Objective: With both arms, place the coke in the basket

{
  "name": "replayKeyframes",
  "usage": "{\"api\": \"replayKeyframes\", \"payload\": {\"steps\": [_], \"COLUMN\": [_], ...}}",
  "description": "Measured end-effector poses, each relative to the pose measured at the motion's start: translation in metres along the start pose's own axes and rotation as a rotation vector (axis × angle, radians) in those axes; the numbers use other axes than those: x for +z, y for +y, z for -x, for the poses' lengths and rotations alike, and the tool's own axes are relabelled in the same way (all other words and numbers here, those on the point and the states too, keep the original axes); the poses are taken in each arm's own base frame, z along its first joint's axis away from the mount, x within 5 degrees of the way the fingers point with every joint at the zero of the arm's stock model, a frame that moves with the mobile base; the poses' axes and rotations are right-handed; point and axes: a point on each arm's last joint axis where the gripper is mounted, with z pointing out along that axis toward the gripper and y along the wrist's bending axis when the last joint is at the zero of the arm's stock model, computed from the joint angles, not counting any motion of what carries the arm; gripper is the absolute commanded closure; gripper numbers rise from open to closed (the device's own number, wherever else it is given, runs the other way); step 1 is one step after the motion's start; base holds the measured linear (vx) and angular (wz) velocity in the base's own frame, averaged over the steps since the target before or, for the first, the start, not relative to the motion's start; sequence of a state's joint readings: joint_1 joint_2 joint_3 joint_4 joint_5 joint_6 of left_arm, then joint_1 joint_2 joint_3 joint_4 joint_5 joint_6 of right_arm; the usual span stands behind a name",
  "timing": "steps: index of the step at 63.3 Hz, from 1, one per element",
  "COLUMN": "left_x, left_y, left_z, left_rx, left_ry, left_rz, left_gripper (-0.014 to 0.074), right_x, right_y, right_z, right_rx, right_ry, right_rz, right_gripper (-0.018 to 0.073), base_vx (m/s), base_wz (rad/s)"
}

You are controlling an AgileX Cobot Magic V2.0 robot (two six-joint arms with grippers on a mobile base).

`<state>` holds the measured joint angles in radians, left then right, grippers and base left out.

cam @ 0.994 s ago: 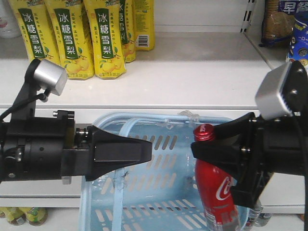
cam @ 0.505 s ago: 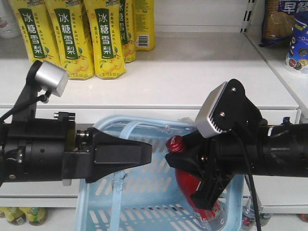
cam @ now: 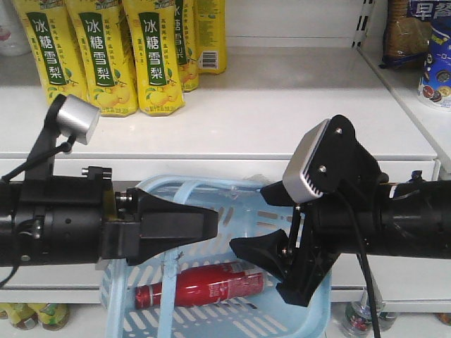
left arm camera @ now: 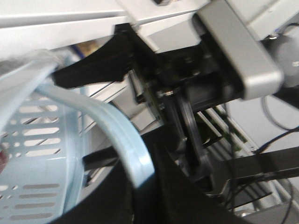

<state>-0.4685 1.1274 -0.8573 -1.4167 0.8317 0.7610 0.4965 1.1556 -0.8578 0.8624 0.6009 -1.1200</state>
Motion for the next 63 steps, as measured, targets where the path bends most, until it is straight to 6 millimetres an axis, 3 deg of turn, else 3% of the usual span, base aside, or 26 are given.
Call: {"api": "replayKeyframes", "payload": {"steps": [7, 10, 23, 34, 43, 54, 63], "left_x": [0.000, 0.000, 0.000, 0.000, 0.000, 0.000, 0.000], "left_y": [0.002, 0.001, -0.002, -0.002, -0.001, -0.001, -0.001], "left_z": [-0.001, -0.001, -0.002, -0.002, -0.002, -0.002, -0.002], "left_rx": [0.005, 0.002, -0.011, -0.011, -0.011, -0.011, -0.011], "left_ry": [0.004, 0.008, 0.022, 0.022, 0.018, 0.017, 0.018], "left_rz": [0.008, 0.001, -0.027, -0.026, -0.022, -0.021, -0.022], "left_gripper": [0.0603, 0.0603, 0.0603, 0.0603, 0.0603, 0.0603, 0.0603], "right_x": [-0.007, -0.015, -0.066, -0.117, -0.146, -0.149, -0.155], "right_y": [-0.002, 0.000, 0.017, 0.041, 0.060, 0.069, 0.074], "right_z": [0.004, 0.006, 0.010, -0.005, -0.043, -0.096, -0.115], "right_rx": [0.008, 0.006, -0.001, 0.045, 0.075, 0.132, 0.197], "right_ry": [-0.028, -0.048, -0.092, -0.112, -0.181, -0.179, -0.236], "right_rz": [-0.048, -0.068, -0.158, -0.241, -0.351, -0.465, -0.511], "right_gripper": [0.0055, 0.0131, 0.0578, 0.0564, 0.0564, 0.0564, 0.0564], "base_vx": [0.00, 0.00, 0.00, 0.00, 0.00, 0.00, 0.00], "base_wz": [0.00, 0.00, 0.00, 0.00, 0.00, 0.00, 0.00]}}
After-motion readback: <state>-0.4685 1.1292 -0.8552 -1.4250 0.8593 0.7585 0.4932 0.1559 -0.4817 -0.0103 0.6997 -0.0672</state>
